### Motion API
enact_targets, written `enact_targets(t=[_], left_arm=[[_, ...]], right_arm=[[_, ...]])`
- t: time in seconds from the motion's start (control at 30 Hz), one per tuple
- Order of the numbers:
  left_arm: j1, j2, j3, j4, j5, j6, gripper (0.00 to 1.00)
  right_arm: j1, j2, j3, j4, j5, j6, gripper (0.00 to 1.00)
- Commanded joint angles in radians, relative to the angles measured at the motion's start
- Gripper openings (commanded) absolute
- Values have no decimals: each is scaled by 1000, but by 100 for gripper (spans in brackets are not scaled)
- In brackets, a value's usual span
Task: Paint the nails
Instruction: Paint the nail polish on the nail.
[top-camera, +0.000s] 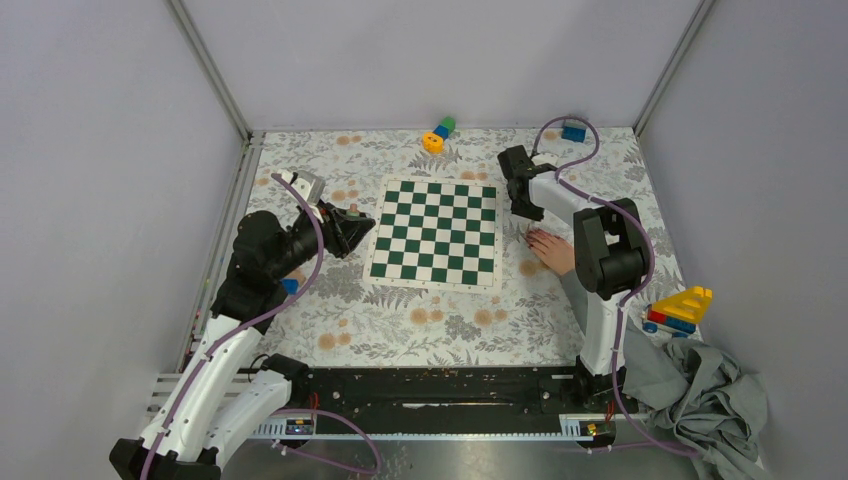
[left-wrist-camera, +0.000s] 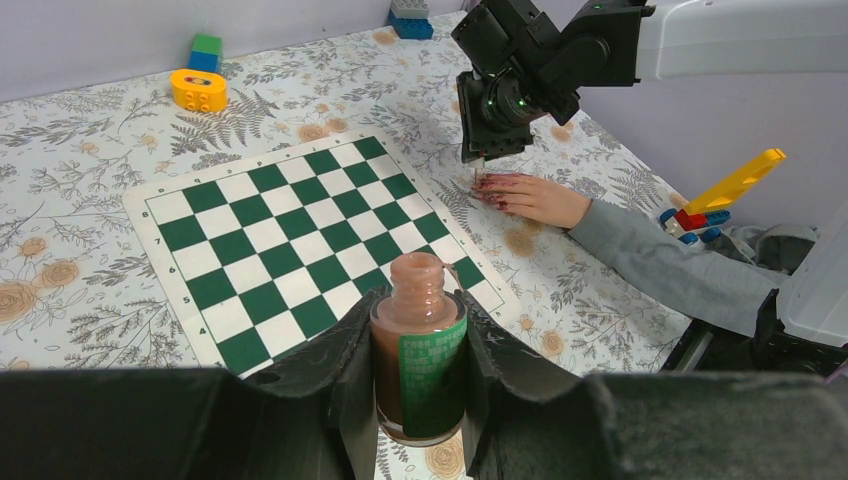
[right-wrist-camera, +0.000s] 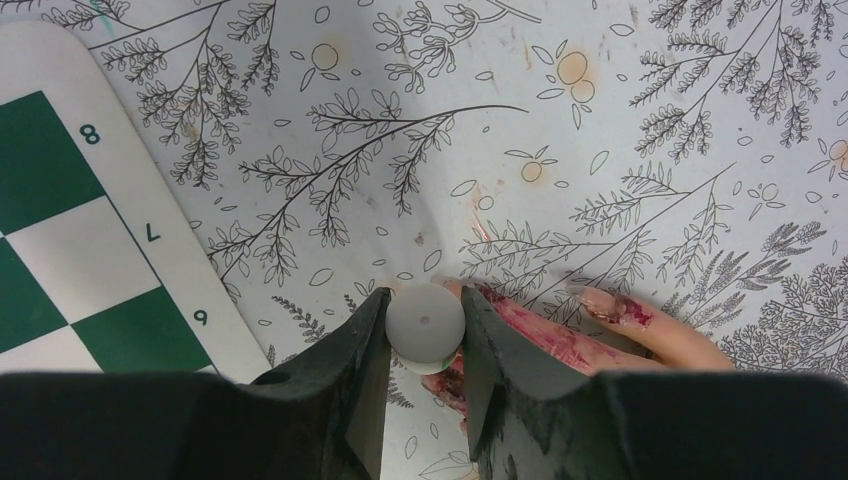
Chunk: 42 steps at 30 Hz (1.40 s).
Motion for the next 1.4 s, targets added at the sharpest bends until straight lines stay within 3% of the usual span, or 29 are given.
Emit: enact_targets(t=[0.0, 1.37], left_arm=[[-5, -20, 15, 44, -6, 7, 0], [-8, -35, 19, 35, -21, 18, 0]], right_arm=[[19, -9, -2, -14, 40, -12, 0], [56, 36, 53, -13, 111, -83, 0]])
